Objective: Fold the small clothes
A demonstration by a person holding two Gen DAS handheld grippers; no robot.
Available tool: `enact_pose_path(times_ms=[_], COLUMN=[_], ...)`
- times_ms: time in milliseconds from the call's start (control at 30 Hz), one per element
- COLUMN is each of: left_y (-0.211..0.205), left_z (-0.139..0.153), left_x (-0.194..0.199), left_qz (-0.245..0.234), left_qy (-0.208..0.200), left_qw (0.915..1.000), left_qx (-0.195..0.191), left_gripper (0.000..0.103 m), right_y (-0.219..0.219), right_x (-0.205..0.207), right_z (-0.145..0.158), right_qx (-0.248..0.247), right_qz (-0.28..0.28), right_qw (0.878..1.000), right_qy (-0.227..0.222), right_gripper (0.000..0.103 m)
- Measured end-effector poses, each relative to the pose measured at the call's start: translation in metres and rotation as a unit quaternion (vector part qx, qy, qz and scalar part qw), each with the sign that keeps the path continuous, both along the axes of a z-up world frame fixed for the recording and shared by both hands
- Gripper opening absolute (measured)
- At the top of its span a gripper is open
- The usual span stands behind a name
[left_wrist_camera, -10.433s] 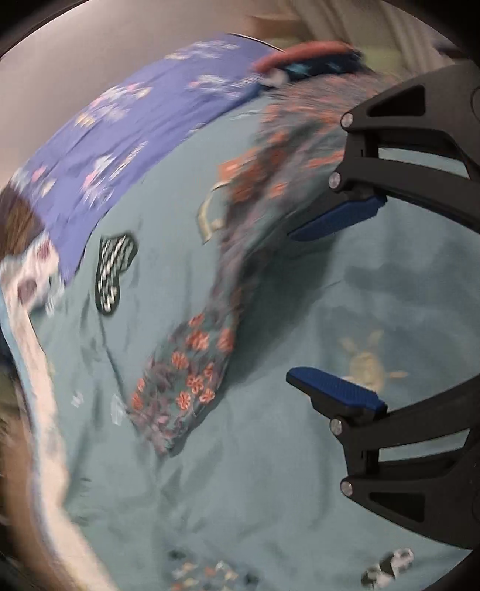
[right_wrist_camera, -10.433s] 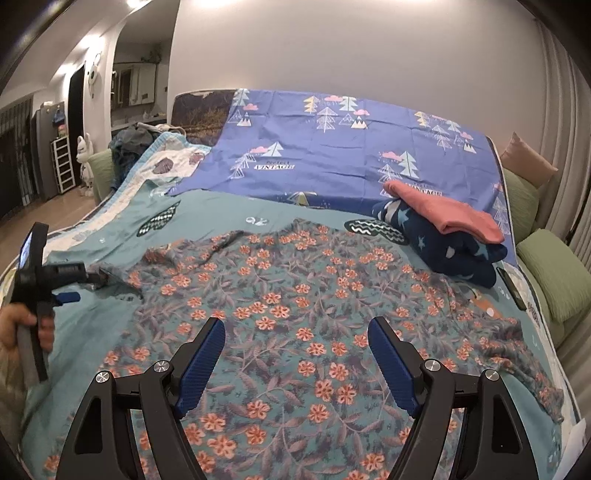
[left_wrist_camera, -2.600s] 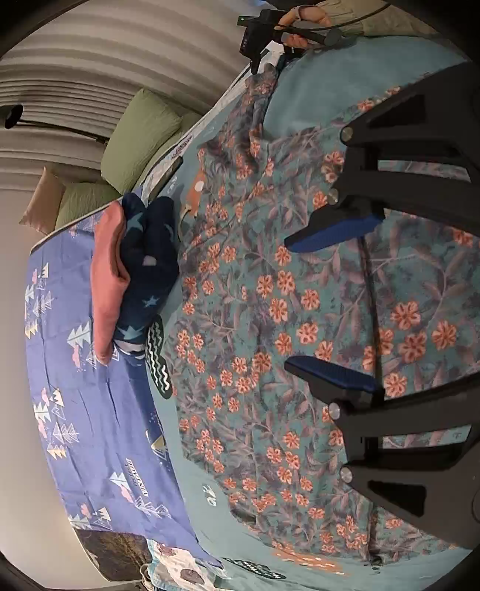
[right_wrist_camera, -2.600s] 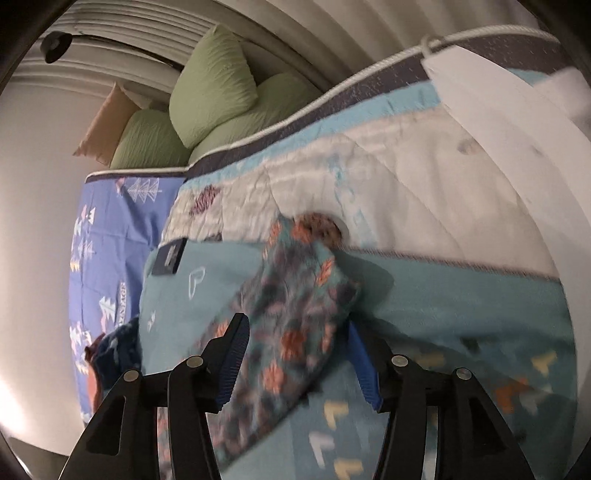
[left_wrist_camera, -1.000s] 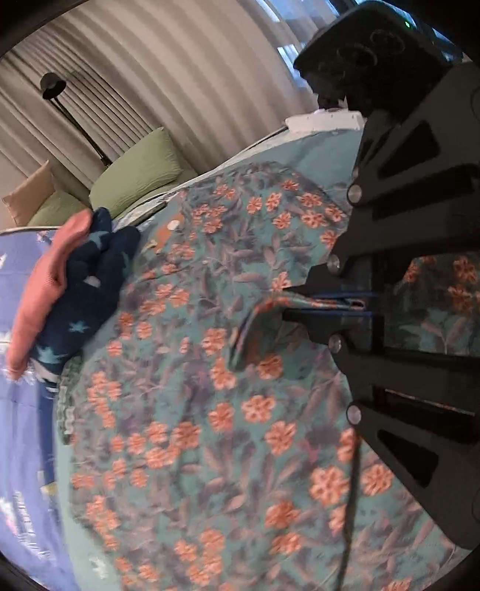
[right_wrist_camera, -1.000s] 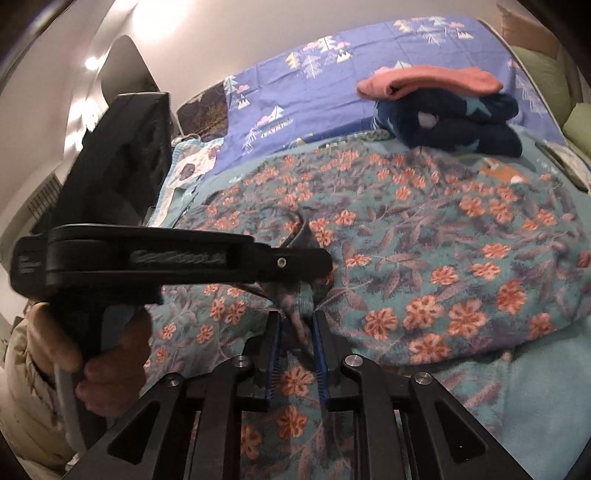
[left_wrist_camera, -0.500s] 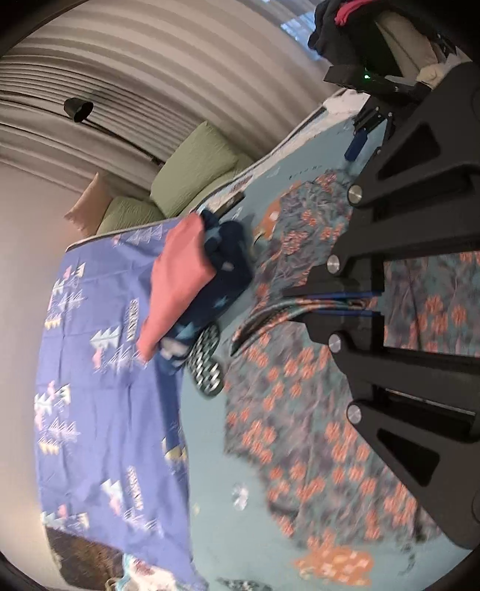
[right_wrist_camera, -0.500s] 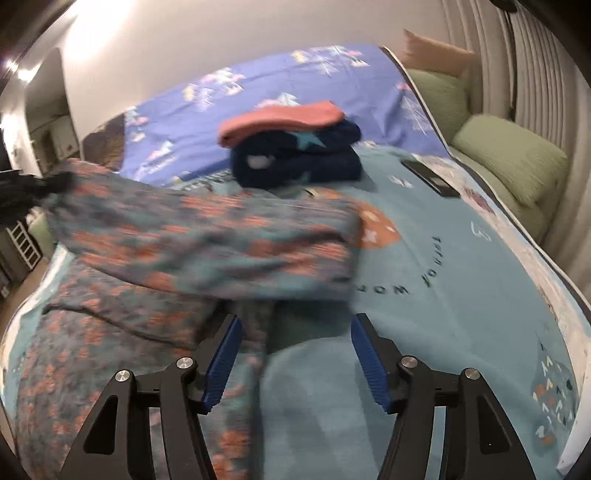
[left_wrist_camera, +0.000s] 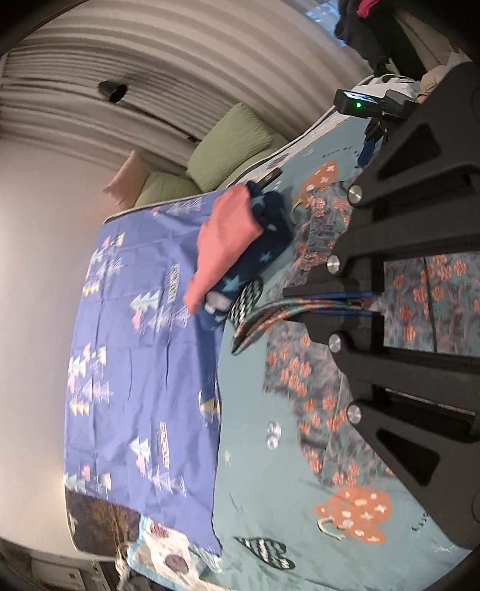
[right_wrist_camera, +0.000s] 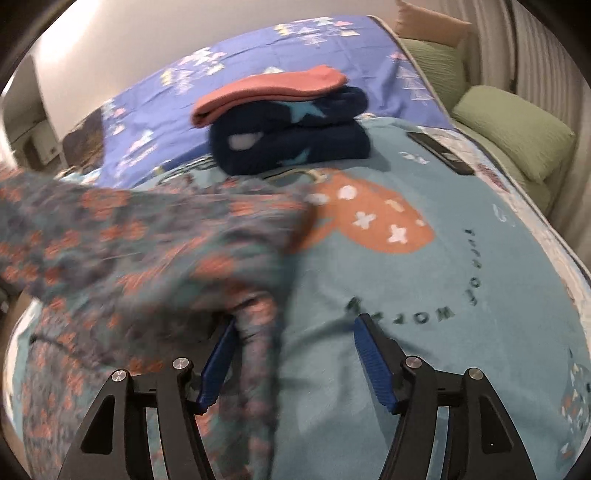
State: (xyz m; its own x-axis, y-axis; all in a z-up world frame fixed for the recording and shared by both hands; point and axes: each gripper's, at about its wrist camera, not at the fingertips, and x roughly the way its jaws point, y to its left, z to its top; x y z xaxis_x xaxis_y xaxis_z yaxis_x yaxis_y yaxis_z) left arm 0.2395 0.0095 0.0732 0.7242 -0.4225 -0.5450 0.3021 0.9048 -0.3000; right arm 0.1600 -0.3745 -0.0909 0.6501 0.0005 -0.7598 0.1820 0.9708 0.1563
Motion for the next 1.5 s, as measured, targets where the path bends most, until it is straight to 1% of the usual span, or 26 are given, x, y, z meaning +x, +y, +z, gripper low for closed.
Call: enact_pose_path(times_ms=[167, 300, 367, 433, 467, 533, 567, 633, 667, 733, 800, 833, 900, 933, 1000, 1067, 1100, 1133, 1233, 1267, 1333, 1433, 1500], left_y=[0.028, 0.035, 0.037, 0.039, 0.039, 0.039, 0.039, 0.04, 0.042, 0.044, 0.048, 0.05, 0.054, 0.056, 0.061, 0.064, 0.065, 0.067, 0.076, 0.081, 0.09, 0.098, 0.102], left_z=[-0.014, -0.027, -0.031, -0.032, -0.031, -0.03, -0.031, -0.036, -0.039, -0.047, -0.058, -0.064, -0.073, -0.076, -0.081, -0.079, -0.074, -0.069, -0.059, -0.06, -0.072, -0.106, -0.125], left_x=[0.005, 0.011, 0.014, 0.015, 0.013, 0.011, 0.009, 0.006, 0.005, 0.004, 0.003, 0.003, 0.002, 0.002, 0.002, 0.003, 0.003, 0.002, 0.0, 0.001, 0.005, 0.015, 0.018], left_qz=[0.031, 0.036, 0.037, 0.034, 0.034, 0.031, 0.03, 0.028, 0.027, 0.027, 0.03, 0.032, 0.034, 0.037, 0.042, 0.046, 0.047, 0.049, 0.055, 0.061, 0.073, 0.082, 0.087], left_qy=[0.023, 0.042, 0.05, 0.052, 0.05, 0.045, 0.045, 0.048, 0.05, 0.057, 0.07, 0.077, 0.086, 0.089, 0.095, 0.094, 0.088, 0.079, 0.058, 0.057, 0.069, 0.115, 0.135], left_qw=[0.9992, 0.9984, 0.998, 0.9976, 0.9976, 0.9979, 0.998, 0.9981, 0.998, 0.9976, 0.9968, 0.9962, 0.9953, 0.9949, 0.994, 0.9937, 0.9942, 0.9949, 0.9961, 0.9961, 0.9949, 0.99, 0.987], left_qx=[-0.005, -0.007, -0.015, -0.032, -0.034, -0.033, -0.032, -0.029, -0.028, -0.026, -0.025, -0.026, -0.028, -0.029, -0.034, -0.039, -0.04, -0.039, -0.037, -0.029, -0.016, -0.004, 0.001], left_gripper=[0.005, 0.005, 0.005, 0.005, 0.005, 0.005, 0.005, 0.005, 0.005, 0.005, 0.005, 0.005, 0.005, 0.005, 0.005, 0.005, 0.005, 0.005, 0.005, 0.005, 0.005, 0.006, 0.005], right_y=[-0.003, -0.005, -0.008, -0.012, -0.013, -0.012, -0.008, -0.001, 0.002, -0.001, -0.016, -0.026, -0.035, -0.037, -0.035, -0.028, -0.021, -0.014, 0.003, 0.005, 0.007, 0.007, 0.005], right_x=[0.001, -0.005, -0.009, -0.015, -0.017, -0.021, -0.023, -0.028, -0.031, -0.035, -0.035, -0.034, -0.032, -0.029, -0.023, -0.016, -0.011, -0.007, -0.002, -0.002, -0.002, -0.001, -0.001], right_z=[0.001, 0.005, 0.009, 0.014, 0.016, 0.018, 0.019, 0.02, 0.019, 0.016, 0.008, 0.003, -0.001, 0.001, 0.007, 0.014, 0.018, 0.02, 0.021, 0.019, 0.013, 0.003, 0.0], right_qx=[-0.02, -0.008, 0.004, 0.021, 0.031, 0.045, 0.045, 0.034, 0.026, 0.011, 0.04, 0.071, 0.101, 0.104, 0.099, 0.102, 0.103, 0.099, 0.078, 0.08, 0.09, 0.095, 0.102], right_qz=[-0.028, -0.028, -0.03, -0.036, -0.036, -0.034, -0.028, -0.019, -0.018, -0.035, -0.054, -0.056, -0.049, -0.042, -0.029, -0.007, 0.012, 0.027, 0.04, 0.043, 0.045, 0.04, 0.036], right_qw=[0.999, 0.999, 0.999, 0.998, 0.997, 0.996, 0.997, 0.997, 0.998, 0.998, 0.997, 0.996, 0.994, 0.994, 0.995, 0.995, 0.995, 0.995, 0.996, 0.996, 0.995, 0.995, 0.994], right_qy=[0.002, -0.018, -0.032, -0.054, -0.061, -0.065, -0.065, -0.062, -0.062, -0.052, -0.029, -0.015, -0.007, -0.008, -0.01, -0.012, -0.012, -0.013, -0.011, -0.009, -0.004, 0.007, 0.01], right_gripper=[0.066, 0.065, 0.058, 0.039, 0.035, 0.021, 0.018, 0.009, 0.008, 0.007, 0.007, 0.007, 0.008, 0.01, 0.011, 0.018, 0.024, 0.024, 0.024, 0.024, 0.024, 0.024, 0.024])
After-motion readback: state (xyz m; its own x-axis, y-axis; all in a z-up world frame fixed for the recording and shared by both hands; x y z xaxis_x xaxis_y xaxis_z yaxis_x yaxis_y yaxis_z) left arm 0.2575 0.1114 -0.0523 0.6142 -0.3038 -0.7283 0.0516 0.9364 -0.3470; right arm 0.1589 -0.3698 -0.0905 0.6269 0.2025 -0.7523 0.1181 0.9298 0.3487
